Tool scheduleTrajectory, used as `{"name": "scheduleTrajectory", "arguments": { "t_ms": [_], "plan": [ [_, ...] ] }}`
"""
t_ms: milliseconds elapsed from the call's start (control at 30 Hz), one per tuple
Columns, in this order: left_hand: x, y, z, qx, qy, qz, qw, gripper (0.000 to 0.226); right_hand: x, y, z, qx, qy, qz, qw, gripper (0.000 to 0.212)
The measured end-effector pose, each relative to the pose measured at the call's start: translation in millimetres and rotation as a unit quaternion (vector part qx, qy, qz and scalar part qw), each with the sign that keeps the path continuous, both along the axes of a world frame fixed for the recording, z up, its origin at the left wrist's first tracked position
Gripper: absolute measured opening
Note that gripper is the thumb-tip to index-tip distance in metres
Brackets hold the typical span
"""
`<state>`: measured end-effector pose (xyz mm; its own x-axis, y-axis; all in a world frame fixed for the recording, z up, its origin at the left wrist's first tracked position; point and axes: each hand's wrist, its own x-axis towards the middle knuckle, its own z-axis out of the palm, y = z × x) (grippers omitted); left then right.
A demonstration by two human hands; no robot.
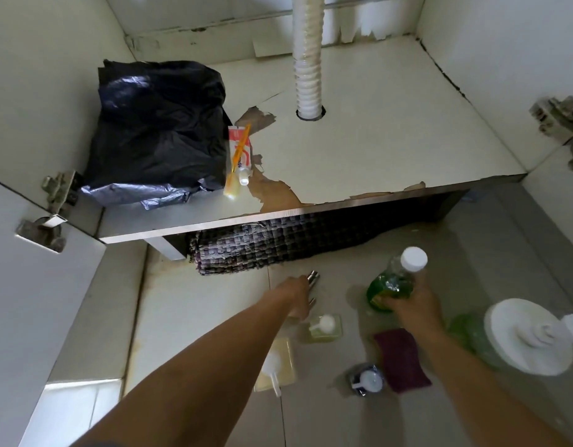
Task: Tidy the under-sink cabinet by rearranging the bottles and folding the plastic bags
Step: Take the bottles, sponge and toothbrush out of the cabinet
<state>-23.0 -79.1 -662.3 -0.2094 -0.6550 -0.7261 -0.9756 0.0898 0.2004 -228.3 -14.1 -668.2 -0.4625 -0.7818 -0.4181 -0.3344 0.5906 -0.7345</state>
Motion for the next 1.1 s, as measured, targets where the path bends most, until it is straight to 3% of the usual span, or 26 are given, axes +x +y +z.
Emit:
{"name": "scheduleTrajectory", "arguments": {
  "t_ms": [133, 200, 333, 433, 500, 567, 667, 767, 833, 1000, 1100],
  "plan": [
    [0, 4, 4, -0.006, -0.011, -0.02, 1.0, 0.064, -1, 14, 1, 0.031, -0.005, -0.007, 0.999, 0.063],
    [2, 1, 13, -0.03, -0.006, -0.023, 0.999, 0.054, -4, 21, 5, 0.08, 0.028, 0.013, 0.996, 0.042],
    [18, -13, 54, -0.182, 0.08, 0.037, 0.979, 0.032, -4, 40, 38, 0.184, 0.048, 0.115, 0.975, 0.022],
    [34, -27, 102, -0.349, 0.202, 0.119, 0.907, 0.023, 20, 30, 83, 0.187, 0.05, 0.22, 0.956, 0.021],
    [47, -45, 136, -0.43, 0.259, 0.181, 0.846, 0.021, 52, -1, 119, 0.111, 0.044, 0.266, 0.957, 0.023],
    [59, -75, 157, -0.443, 0.263, 0.24, 0.823, 0.02, 91, -46, 147, -0.022, 0.06, 0.269, 0.961, 0.021],
    [69, -114, 163, -0.374, 0.145, 0.256, 0.88, 0.023, 143, -120, 154, -0.12, 0.078, 0.254, 0.956, 0.022],
    [69, -129, 159, -0.302, 0.09, 0.235, 0.919, 0.029, 173, -178, 137, -0.085, 0.049, 0.225, 0.969, 0.019],
    [67, -135, 154, -0.277, 0.076, 0.206, 0.935, 0.035, 180, -200, 131, -0.059, 0.037, 0.193, 0.979, 0.03],
    [68, -139, 146, -0.248, 0.119, 0.249, 0.929, 0.052, 179, -214, 131, 0.005, 0.022, 0.204, 0.979, 0.027],
    [67, -133, 144, -0.197, 0.171, 0.305, 0.916, 0.03, 168, -206, 132, 0.032, -0.034, 0.193, 0.98, 0.021]
  ]
}}
